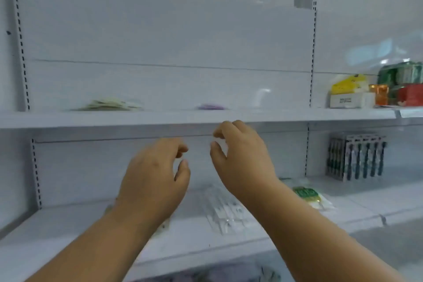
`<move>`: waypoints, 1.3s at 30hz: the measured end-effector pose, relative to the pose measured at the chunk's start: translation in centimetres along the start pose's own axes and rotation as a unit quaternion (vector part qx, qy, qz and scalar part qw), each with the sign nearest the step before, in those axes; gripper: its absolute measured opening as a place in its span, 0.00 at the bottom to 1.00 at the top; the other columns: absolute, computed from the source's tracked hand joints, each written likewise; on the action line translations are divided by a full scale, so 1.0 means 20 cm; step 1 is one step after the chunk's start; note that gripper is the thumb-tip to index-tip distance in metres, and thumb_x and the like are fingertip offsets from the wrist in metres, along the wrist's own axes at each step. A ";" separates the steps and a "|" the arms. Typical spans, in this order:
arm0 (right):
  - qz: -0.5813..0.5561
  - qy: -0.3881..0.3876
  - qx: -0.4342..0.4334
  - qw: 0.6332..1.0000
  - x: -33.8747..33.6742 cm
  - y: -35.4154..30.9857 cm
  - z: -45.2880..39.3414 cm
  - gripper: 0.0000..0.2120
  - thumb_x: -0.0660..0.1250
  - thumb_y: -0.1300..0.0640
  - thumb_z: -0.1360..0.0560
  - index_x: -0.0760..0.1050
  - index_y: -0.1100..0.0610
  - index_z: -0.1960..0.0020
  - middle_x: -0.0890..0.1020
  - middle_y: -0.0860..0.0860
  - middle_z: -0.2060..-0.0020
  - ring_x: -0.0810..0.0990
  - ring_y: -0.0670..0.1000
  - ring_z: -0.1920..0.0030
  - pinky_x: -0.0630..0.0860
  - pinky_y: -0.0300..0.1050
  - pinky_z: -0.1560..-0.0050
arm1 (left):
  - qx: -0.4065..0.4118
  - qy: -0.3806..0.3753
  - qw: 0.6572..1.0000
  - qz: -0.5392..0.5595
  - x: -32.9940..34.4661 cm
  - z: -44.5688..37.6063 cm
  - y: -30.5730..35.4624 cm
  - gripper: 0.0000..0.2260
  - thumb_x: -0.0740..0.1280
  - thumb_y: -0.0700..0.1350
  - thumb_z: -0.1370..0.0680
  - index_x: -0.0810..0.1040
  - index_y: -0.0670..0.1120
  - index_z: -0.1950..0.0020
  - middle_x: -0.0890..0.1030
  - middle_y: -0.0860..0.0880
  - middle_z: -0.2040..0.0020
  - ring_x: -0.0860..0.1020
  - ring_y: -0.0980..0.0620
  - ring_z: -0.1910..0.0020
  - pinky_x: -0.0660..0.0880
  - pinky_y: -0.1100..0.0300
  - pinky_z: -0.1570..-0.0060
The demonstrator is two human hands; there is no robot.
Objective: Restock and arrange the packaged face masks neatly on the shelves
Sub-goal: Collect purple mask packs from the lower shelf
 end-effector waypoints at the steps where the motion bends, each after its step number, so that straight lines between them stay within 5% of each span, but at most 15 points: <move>1: -0.013 0.001 0.002 1.000 0.01 -0.03 0.14 0.09 0.66 0.55 0.21 0.77 0.55 0.43 0.79 0.50 0.49 0.76 0.52 0.48 0.74 0.49 0.47 | 0.004 -0.012 1.000 0.005 0.00 0.14 0.00 0.07 0.69 0.43 0.24 0.79 0.49 0.46 0.77 0.57 0.55 0.72 0.57 0.60 0.69 0.61 0.59; 14: -0.114 -0.174 0.085 0.974 0.44 0.02 1.30 0.04 0.66 0.56 0.24 0.78 0.55 0.53 0.79 0.48 0.59 0.75 0.50 0.58 0.72 0.44 0.59 | -0.181 -0.259 0.949 0.020 0.26 1.51 -0.18 0.08 0.70 0.44 0.23 0.79 0.51 0.44 0.76 0.59 0.53 0.72 0.59 0.56 0.67 0.69 0.56; 17: -0.141 -0.238 0.116 0.954 0.63 0.12 1.47 0.02 0.67 0.56 0.23 0.77 0.54 0.54 0.78 0.45 0.59 0.74 0.47 0.56 0.69 0.41 0.56 | -0.243 -0.271 0.931 0.001 0.36 1.68 -0.25 0.09 0.69 0.45 0.22 0.79 0.53 0.42 0.73 0.62 0.52 0.72 0.60 0.56 0.66 0.71 0.56; 22: -0.163 -0.304 0.175 0.922 0.97 0.22 1.69 0.01 0.67 0.56 0.22 0.77 0.52 0.51 0.76 0.42 0.57 0.72 0.42 0.54 0.65 0.29 0.57 | -0.285 -0.286 0.915 0.012 0.52 1.91 -0.40 0.09 0.70 0.39 0.23 0.80 0.48 0.44 0.80 0.54 0.51 0.76 0.56 0.57 0.76 0.60 0.56; 27: -0.167 -0.336 0.228 0.898 1.34 0.23 1.80 0.01 0.67 0.54 0.22 0.76 0.48 0.51 0.76 0.41 0.54 0.73 0.41 0.53 0.66 0.28 0.57 | -0.282 -0.291 0.914 0.031 0.66 2.07 -0.70 0.11 0.72 0.36 0.25 0.81 0.46 0.46 0.79 0.55 0.53 0.76 0.58 0.58 0.72 0.70 0.57; 35: -0.132 -0.347 0.327 0.869 2.00 0.25 1.95 0.07 0.68 0.52 0.22 0.79 0.50 0.44 0.77 0.42 0.48 0.74 0.41 0.53 0.66 0.25 0.56 | -0.413 -0.353 0.838 0.058 0.97 2.33 -1.38 0.09 0.70 0.43 0.21 0.76 0.55 0.44 0.74 0.59 0.50 0.75 0.60 0.56 0.70 0.72 0.58; 39: -0.117 -0.388 0.332 0.852 2.36 0.29 2.05 0.13 0.68 0.52 0.22 0.78 0.52 0.38 0.78 0.48 0.40 0.78 0.47 0.46 0.68 0.36 0.51 | -0.594 -0.307 0.736 0.102 1.13 2.53 -1.78 0.11 0.68 0.43 0.21 0.74 0.54 0.40 0.78 0.53 0.41 0.77 0.52 0.48 0.72 0.61 0.55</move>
Point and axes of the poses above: each hand's wrist, its own z-axis away from the middle knuckle, its own x-axis out of the palm, y = z × x, the point moved 8 cm from there along -z, towards the middle knuckle
